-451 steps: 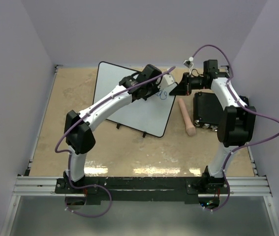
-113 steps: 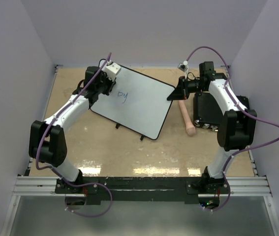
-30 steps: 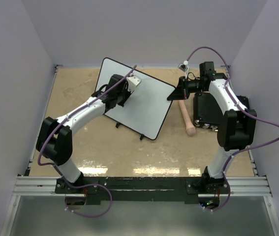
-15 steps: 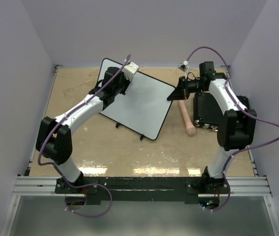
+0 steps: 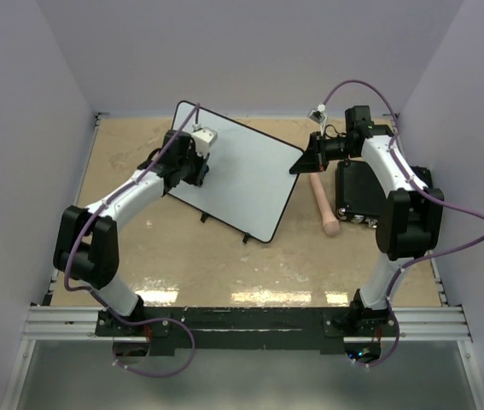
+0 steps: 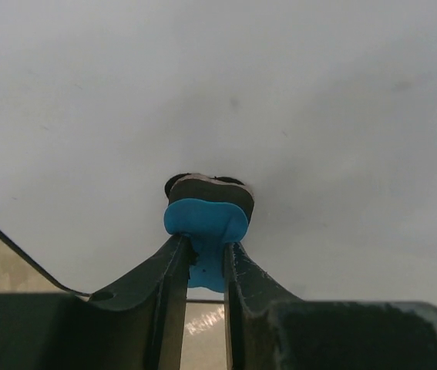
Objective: Erase the whiteboard
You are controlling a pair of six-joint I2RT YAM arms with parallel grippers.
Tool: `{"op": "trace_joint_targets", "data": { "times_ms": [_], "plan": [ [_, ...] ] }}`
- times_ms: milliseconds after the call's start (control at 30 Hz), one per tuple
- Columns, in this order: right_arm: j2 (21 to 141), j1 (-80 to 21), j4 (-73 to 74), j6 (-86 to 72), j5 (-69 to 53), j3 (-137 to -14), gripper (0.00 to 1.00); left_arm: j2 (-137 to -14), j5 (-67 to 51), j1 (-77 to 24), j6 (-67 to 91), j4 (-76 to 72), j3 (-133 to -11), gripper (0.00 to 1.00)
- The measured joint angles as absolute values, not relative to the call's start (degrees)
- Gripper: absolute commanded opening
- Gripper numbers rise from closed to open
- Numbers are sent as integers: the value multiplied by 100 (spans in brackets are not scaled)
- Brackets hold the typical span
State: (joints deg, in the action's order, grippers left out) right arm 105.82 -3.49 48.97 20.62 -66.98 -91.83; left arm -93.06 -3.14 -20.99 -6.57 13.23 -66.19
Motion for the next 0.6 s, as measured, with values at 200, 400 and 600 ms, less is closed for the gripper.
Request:
{"op": "trace_joint_targets", "data": {
  "times_ms": [200,400,600],
  "plan": [
    [10582,-349,4930,2071,-6696,-9188,0,-9961,-163,-1697,-707,1721,-8193,0],
    [10582,-349,4928,2053,-6696,-9188,0,-10615,-89,-1553,-397,1839,-9612,0],
    [10582,-344,4908,1977,-6683,-9188,0,-10669,49,-1927,-123,1994,-9784,0]
  ]
}}
